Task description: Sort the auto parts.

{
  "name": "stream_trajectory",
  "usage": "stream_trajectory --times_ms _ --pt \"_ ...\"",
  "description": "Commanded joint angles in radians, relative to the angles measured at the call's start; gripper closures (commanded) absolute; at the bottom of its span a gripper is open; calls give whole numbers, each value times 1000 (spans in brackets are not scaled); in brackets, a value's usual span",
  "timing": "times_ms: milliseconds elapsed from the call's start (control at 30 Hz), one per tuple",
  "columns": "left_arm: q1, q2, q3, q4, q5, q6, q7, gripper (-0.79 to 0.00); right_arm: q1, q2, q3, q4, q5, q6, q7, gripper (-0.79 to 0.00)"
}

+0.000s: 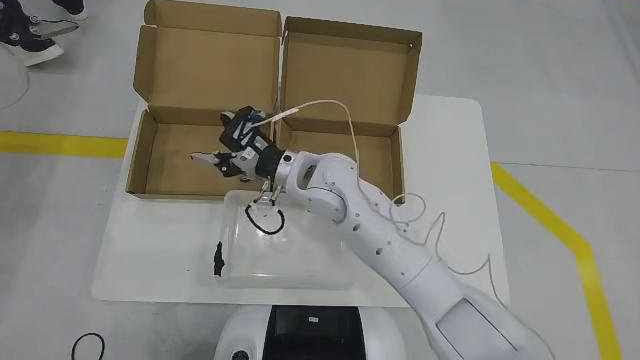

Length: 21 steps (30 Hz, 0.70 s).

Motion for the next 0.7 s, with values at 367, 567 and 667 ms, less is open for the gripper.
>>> stream_trajectory --times_ms 367,567,667 --pt "0 0 0 0 0 0 0 -785 -293 94 214 -277 -162 33 -14 -785" --pt "0 0 0 0 0 0 0 -785 -393 127 290 -364 -286 43 -56 -785" --pt "0 0 0 0 0 0 0 -785 -459 144 340 -423 -322 53 -87 -785"
